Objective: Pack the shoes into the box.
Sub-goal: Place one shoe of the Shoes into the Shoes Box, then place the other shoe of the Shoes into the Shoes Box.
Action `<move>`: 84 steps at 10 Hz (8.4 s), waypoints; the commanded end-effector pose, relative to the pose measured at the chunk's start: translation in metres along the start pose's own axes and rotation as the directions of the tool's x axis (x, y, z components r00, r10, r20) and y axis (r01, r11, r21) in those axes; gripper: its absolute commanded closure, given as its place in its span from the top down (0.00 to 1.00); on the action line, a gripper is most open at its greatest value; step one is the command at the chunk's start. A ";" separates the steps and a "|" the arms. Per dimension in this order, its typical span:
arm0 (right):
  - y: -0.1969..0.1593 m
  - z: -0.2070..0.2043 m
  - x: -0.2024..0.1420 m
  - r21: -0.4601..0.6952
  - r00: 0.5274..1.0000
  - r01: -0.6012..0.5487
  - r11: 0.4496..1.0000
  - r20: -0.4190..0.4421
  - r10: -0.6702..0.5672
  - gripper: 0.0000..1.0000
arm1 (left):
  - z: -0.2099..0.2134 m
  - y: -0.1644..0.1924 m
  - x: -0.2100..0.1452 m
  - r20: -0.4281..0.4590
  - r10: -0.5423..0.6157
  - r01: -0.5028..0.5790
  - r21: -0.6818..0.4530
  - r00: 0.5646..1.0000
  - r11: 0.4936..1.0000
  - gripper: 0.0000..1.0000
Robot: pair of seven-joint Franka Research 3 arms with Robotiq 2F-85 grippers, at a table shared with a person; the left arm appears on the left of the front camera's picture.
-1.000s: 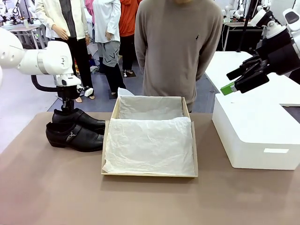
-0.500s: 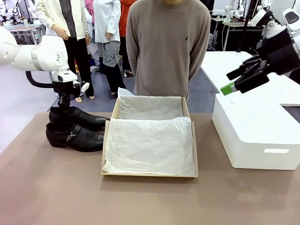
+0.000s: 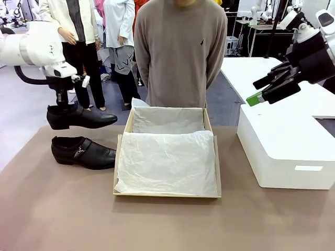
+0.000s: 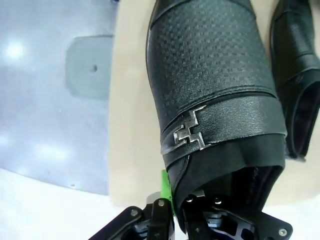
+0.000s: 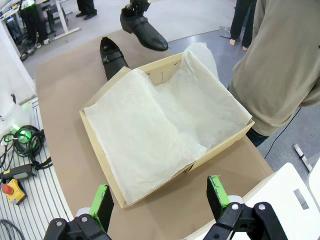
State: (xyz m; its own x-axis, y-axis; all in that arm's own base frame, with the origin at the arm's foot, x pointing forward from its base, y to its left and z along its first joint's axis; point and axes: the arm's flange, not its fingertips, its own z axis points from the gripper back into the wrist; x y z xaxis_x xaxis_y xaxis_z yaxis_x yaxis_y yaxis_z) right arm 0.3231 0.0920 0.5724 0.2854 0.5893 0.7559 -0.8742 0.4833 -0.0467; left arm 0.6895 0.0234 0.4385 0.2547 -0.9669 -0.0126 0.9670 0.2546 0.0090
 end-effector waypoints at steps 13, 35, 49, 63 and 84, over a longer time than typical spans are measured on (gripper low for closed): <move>-0.002 -0.001 0.001 0.013 1.000 -0.008 1.000 0.018 0.008 1.00 | 0.105 -0.070 0.069 0.009 -0.042 0.042 0.004 0.999 0.999 0.00; -0.002 -0.001 0.001 0.013 1.000 -0.008 1.000 0.018 0.008 1.00 | 0.103 -0.141 0.253 0.038 -0.155 0.158 -0.073 0.987 0.985 0.00; -0.002 -0.001 0.001 0.013 1.000 -0.008 1.000 0.018 0.008 1.00 | 0.055 -0.117 0.340 0.030 -0.289 0.290 -0.024 0.957 0.957 0.00; -0.002 -0.001 0.001 0.013 1.000 -0.008 1.000 0.018 0.008 1.00 | -0.015 -0.106 0.361 0.017 -0.281 0.282 -0.095 0.959 0.955 0.00; -0.002 -0.001 0.001 0.013 1.000 -0.008 1.000 0.018 0.008 1.00 | 0.052 -0.125 0.337 0.029 -0.262 0.263 -0.078 0.965 0.962 1.00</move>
State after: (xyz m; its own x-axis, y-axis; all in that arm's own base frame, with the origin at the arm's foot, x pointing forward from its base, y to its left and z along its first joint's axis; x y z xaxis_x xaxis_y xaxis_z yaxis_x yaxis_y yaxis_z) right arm 0.3230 0.0921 0.5723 0.2855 0.5900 0.7553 -0.8744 0.4830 -0.0468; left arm 0.6532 -0.3366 0.4819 -0.0108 -0.9997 0.0220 0.9961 -0.0126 -0.0875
